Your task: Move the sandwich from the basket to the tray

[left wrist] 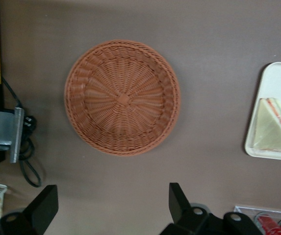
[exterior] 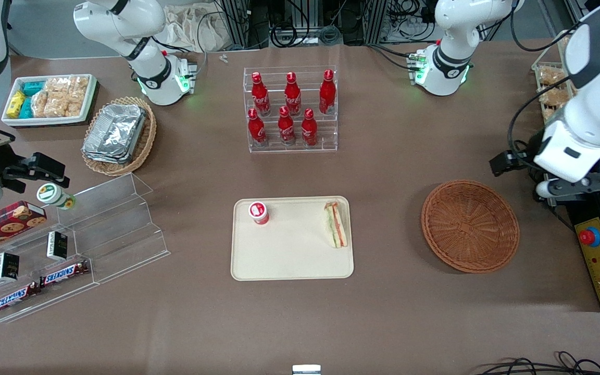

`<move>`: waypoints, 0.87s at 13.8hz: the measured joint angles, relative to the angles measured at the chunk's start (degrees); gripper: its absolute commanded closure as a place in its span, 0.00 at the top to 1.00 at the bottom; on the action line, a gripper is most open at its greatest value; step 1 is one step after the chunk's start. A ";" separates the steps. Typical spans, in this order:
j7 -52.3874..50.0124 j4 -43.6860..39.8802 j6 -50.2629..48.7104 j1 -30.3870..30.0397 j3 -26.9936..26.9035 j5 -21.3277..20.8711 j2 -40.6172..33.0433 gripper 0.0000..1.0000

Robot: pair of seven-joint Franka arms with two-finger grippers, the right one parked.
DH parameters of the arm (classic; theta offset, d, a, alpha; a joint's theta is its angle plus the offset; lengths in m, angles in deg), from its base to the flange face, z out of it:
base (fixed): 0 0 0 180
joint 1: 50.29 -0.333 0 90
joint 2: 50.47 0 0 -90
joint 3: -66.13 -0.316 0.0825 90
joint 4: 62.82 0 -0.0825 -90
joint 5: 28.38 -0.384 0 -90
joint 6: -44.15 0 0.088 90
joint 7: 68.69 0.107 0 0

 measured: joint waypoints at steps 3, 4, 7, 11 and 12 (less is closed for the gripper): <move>3.32 0.26 0.00 -2.75 -0.03 0.27 0.00 1.00; 3.52 0.36 0.00 -2.91 -0.06 0.28 0.00 1.00; 3.53 0.64 0.00 -2.93 -0.46 0.28 0.00 1.00; 5.89 1.15 0.01 -1.26 -3.28 0.31 0.00 1.00; 6.78 1.20 0.01 0.69 -5.61 0.37 0.00 1.00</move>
